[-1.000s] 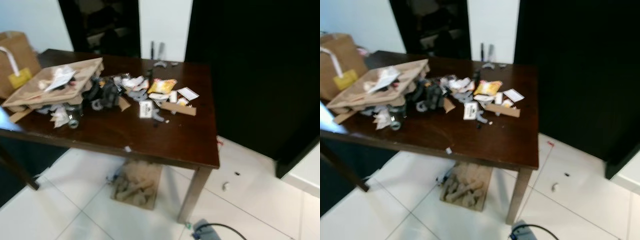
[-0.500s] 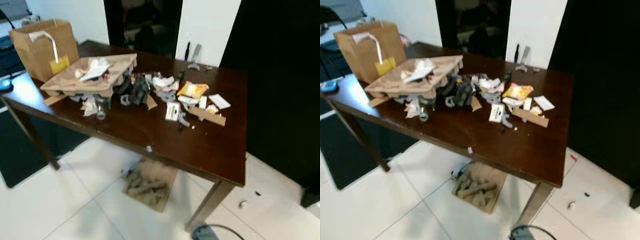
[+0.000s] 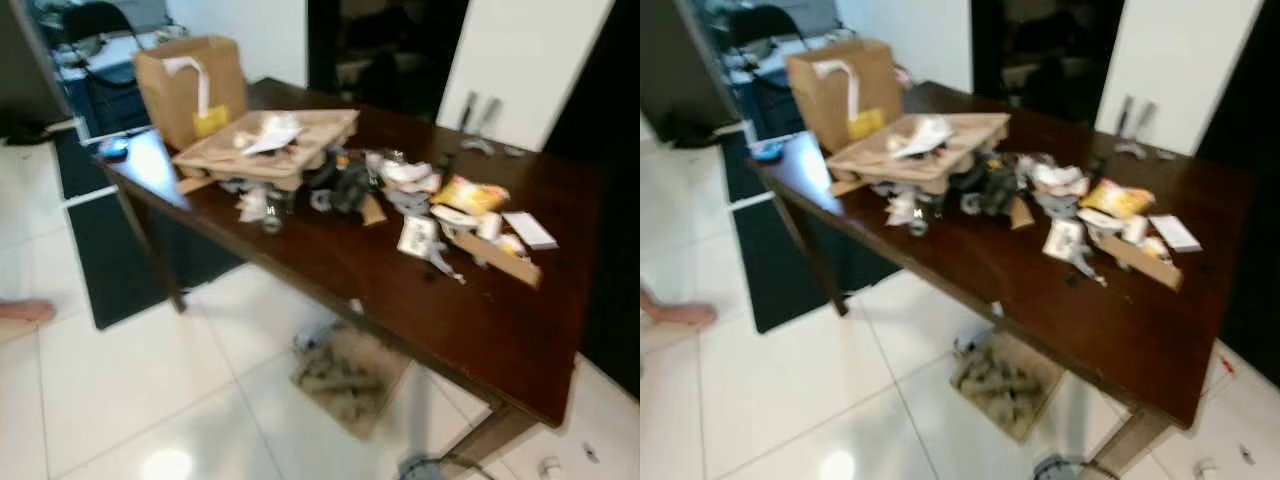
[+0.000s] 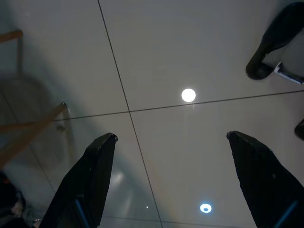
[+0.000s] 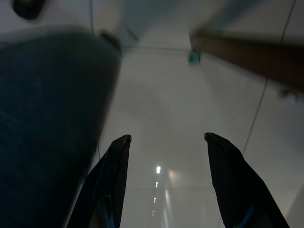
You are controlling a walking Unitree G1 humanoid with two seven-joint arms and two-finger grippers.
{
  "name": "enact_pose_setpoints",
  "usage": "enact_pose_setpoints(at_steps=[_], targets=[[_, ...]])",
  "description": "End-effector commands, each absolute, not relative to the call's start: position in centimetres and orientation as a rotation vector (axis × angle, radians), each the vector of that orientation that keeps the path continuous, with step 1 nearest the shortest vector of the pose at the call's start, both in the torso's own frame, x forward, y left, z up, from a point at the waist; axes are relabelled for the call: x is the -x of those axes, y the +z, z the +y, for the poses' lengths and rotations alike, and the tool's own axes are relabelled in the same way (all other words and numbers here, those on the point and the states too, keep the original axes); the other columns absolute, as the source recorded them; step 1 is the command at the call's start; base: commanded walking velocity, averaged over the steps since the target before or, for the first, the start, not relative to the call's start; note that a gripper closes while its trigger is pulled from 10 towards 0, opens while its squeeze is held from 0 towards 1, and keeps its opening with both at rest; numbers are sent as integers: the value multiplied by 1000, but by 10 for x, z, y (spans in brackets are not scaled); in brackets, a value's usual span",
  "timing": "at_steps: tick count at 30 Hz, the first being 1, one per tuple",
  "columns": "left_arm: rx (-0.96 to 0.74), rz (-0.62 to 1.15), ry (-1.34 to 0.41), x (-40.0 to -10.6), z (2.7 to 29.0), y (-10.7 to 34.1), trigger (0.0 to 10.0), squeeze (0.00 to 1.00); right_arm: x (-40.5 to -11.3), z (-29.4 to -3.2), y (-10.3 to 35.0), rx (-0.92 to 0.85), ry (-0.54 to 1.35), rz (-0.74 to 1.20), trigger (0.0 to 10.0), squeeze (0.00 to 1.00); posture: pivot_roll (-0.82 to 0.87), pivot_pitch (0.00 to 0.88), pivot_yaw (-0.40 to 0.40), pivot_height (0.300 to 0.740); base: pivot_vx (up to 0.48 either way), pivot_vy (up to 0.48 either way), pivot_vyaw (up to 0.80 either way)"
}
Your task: Picking trash to rubbish bin
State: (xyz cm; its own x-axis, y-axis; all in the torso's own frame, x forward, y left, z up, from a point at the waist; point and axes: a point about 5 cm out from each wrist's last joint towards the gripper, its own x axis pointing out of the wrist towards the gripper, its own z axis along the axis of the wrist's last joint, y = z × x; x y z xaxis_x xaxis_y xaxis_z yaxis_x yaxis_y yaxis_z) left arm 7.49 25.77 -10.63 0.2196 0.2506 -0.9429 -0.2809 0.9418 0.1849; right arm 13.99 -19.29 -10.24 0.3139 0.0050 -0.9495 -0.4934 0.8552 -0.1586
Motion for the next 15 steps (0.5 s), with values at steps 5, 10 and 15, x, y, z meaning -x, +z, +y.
enact_pose_setpoints(at_steps=[5, 10, 15], targets=[[23, 1316, 353, -72, 253, -108, 10000, 0, -136, -191, -104, 464, 357, 1224, 10000, 0, 107, 37, -4, 740, 0, 0, 781], [21, 1314, 350, -72, 253, -108, 10000, 0, -137, -191, -104, 452, 347, 1219, 10000, 0, 107, 37, -4, 740, 0, 0, 641], [21, 1311, 350, -71, 255, -108, 10000, 0, -137, -191, -103, 450, 336, 1217, 10000, 0, 105, 38, -4, 740, 0, 0, 0]])
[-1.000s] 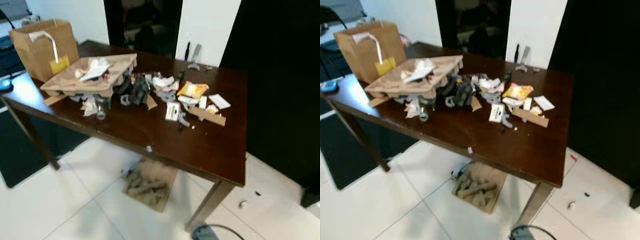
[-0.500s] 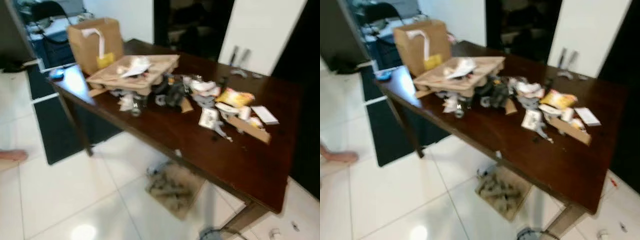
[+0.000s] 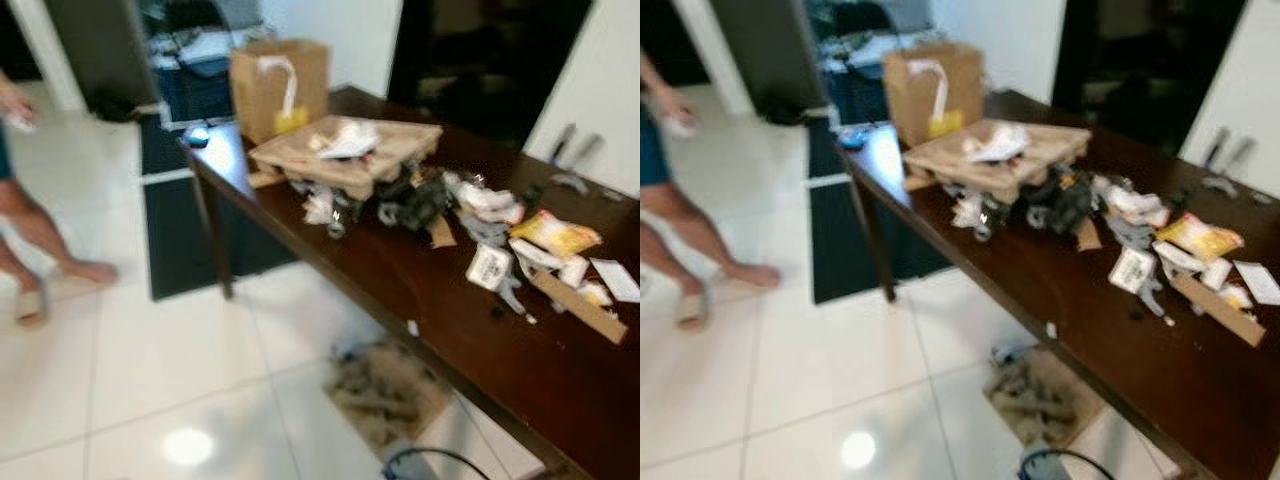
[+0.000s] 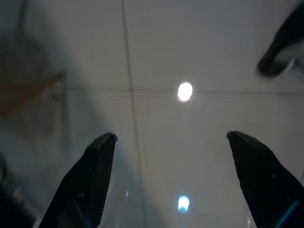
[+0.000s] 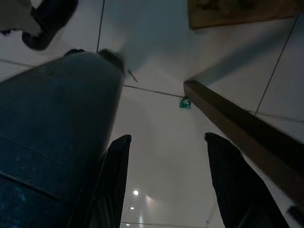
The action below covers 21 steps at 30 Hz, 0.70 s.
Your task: Picking trash to rubbish bin
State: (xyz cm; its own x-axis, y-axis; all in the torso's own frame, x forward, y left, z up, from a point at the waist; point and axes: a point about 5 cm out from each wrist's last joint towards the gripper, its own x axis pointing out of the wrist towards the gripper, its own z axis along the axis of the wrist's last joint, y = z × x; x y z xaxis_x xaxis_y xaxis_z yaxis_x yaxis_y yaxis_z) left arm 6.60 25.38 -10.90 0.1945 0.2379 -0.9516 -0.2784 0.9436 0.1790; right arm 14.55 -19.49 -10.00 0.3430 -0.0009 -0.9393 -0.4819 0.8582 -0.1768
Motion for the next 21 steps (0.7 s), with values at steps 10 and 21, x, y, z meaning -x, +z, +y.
enact_pose_setpoints(at_steps=[10, 21], targets=[[31, 1313, 351, -70, 255, -108, 10000, 0, -133, -197, -104, 459, 315, 1244, 10000, 0, 101, 45, -7, 740, 0, 0, -560], [51, 1304, 343, -72, 251, -109, 10000, 0, -135, -197, -104, 463, 304, 1235, 10000, 0, 102, 47, -8, 740, 0, 0, -259]])
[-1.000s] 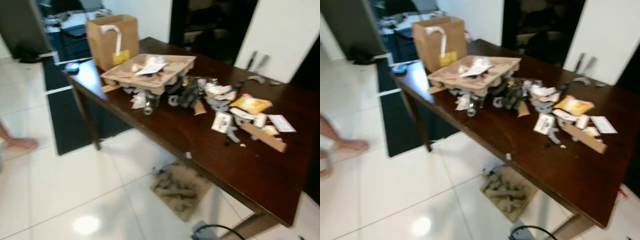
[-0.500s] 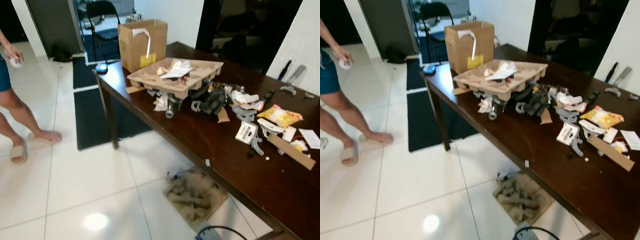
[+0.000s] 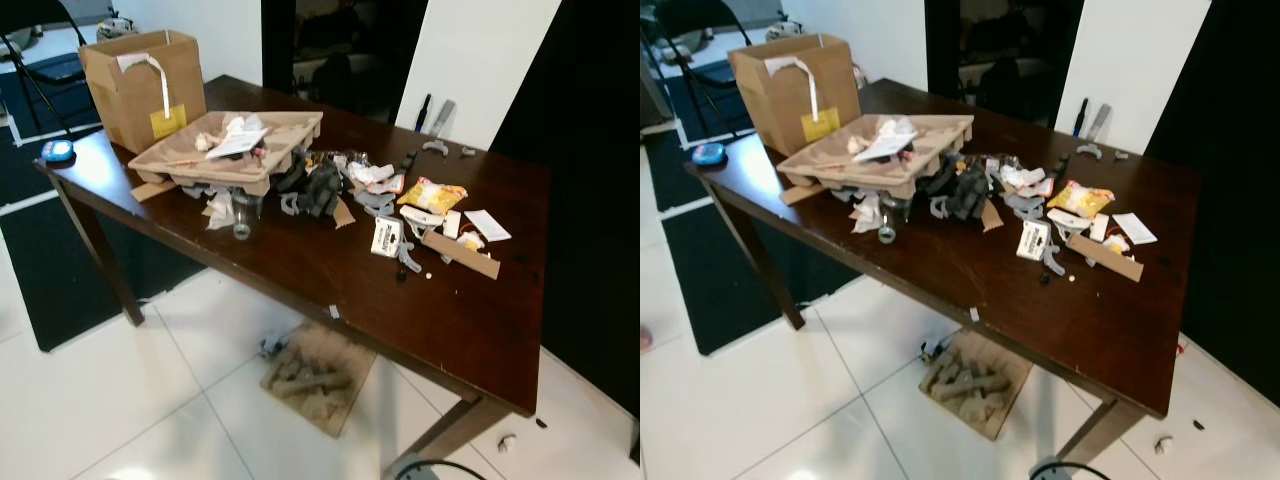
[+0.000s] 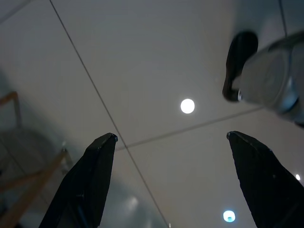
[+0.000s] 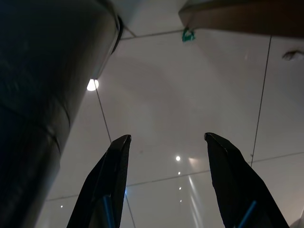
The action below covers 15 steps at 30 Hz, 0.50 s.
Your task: Picking trash to rubbish bin
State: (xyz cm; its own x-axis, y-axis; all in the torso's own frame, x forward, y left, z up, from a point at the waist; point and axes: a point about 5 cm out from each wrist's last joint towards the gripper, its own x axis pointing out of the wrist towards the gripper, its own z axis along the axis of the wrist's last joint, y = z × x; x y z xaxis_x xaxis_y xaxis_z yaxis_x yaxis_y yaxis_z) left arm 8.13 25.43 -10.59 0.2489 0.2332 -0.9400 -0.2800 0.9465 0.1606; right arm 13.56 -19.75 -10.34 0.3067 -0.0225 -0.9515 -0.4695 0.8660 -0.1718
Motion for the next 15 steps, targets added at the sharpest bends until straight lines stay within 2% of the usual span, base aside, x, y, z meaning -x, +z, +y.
enact_pose_setpoints(at_steps=[1, 4, 9, 15], targets=[[51, 1304, 343, -72, 251, -109, 10000, 0, -135, -197, -104, 463, 304, 1235, 10000, 0, 102, 47, -8, 740, 0, 0, 0], [58, 1303, 336, -72, 250, -109, 10000, 0, -136, -196, -104, 465, 303, 1234, 10000, 0, 102, 47, -8, 740, 0, -101, 0], [71, 1302, 330, -72, 250, -109, 10000, 0, -136, -195, -104, 473, 304, 1238, 10000, 0, 102, 47, -8, 740, 0, -432, 0], [76, 1295, 338, -71, 253, -108, 10000, 0, -134, -197, -104, 486, 300, 1252, 10000, 0, 107, 54, -2, 740, 0, 0, 0]])
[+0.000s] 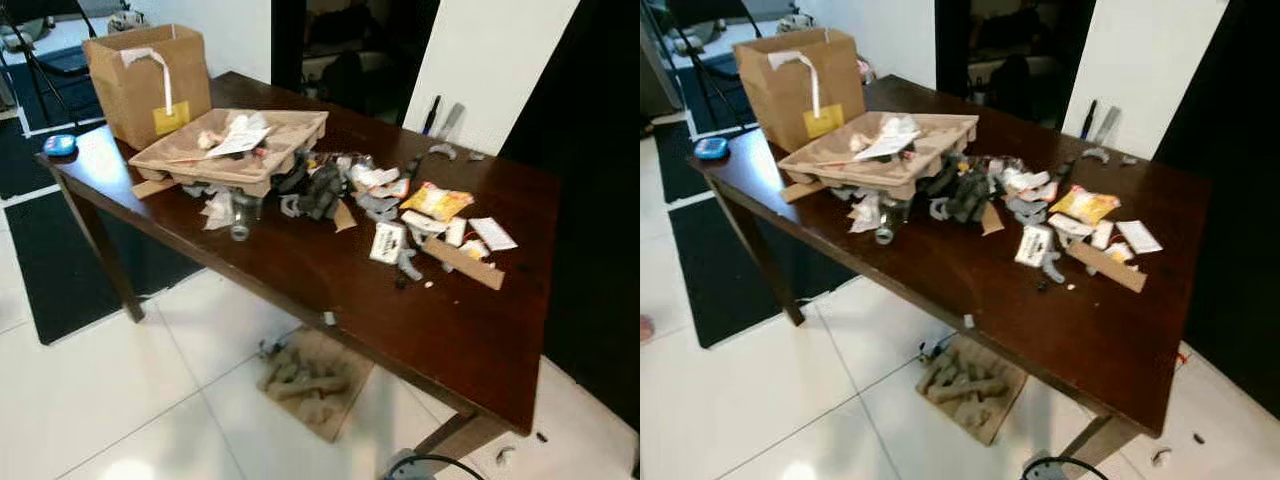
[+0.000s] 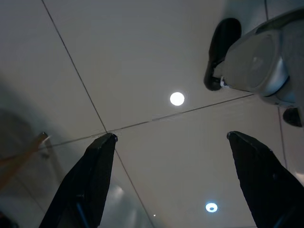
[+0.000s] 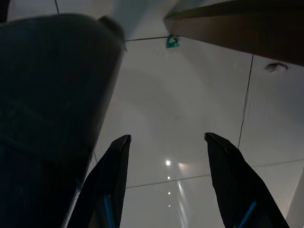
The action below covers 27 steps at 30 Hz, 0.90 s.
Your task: Picking trash to rubbish bin
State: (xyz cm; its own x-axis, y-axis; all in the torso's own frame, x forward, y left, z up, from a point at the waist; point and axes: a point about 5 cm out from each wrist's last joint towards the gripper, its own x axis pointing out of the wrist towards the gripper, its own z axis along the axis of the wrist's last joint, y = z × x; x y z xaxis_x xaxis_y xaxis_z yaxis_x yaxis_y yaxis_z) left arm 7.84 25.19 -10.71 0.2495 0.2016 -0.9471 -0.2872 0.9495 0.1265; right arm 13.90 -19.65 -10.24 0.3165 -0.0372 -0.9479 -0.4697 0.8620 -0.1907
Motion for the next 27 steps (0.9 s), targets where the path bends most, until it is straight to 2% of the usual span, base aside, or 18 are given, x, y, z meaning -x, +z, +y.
enact_pose_setpoints(at_steps=[1, 4, 10, 12, 13, 14, 19, 22, 23, 24, 26, 27], targets=[[76, 1294, 336, -72, 253, -108, 10000, 0, -133, -197, -104, 488, 298, 1256, 10000, 0, 107, 54, -2, 740, 0, 0, 0], [77, 1293, 335, -72, 252, -108, 10000, 0, -132, -199, -105, 494, 291, 1264, 10000, 0, 108, 54, -3, 740, 0, 0, 0], [86, 1289, 340, -72, 251, -109, 10000, 0, -122, -224, -103, 423, 78, 1325, 10000, 0, 113, 60, -5, 740, 0, 0, 0], [90, 1288, 349, -71, 252, -109, 10000, 0, -115, -245, -100, 368, -73, 1353, 10000, 0, 114, 63, -8, 740, 0, 0, 0], [90, 1288, 349, -71, 252, -109, 10000, 0, -115, -245, -100, 368, -73, 1353, 10000, 0, 114, 63, -8, 740, 0, 0, 0], [92, 1290, 360, -68, 254, -108, 10000, 0, -105, -268, -96, 327, -214, 1379, 10000, 0, 114, 63, -8, 740, 0, 0, 0], [82, 1295, 367, -62, 259, -108, 10000, 0, -94, -290, -91, 292, -347, 1398, 10000, 0, 112, 69, -15, 740, 0, 0, 0], [27, 1300, 346, -58, 267, -106, 10000, 0, -83, -313, -83, 222, -516, 1398, 10000, 0, 110, 71, -18, 740, 0, 0, 0], [27, 1300, 346, -58, 267, -106, 10000, 0, -83, -313, -83, 222, -516, 1398, 10000, 0, 110, 71, -18, 740, 0, 0, 0], [13, 1294, 351, -58, 271, -104, 10000, 0, -79, -324, -79, 180, -616, 1382, 10000, 0, 110, 69, -19, 740, 0, 0, 0], [13, 1294, 351, -58, 271, -104, 10000, 0, -79, -324, -79, 180, -616, 1382, 10000, 0, 110, 69, -19, 740, 0, 0, 0], [-2, 1287, 353, -59, 275, -103, 10000, 0, -75, -334, -74, 147, -702, 1363, 10000, 0, 112, 70, -21, 740, 0, 0, 0]])
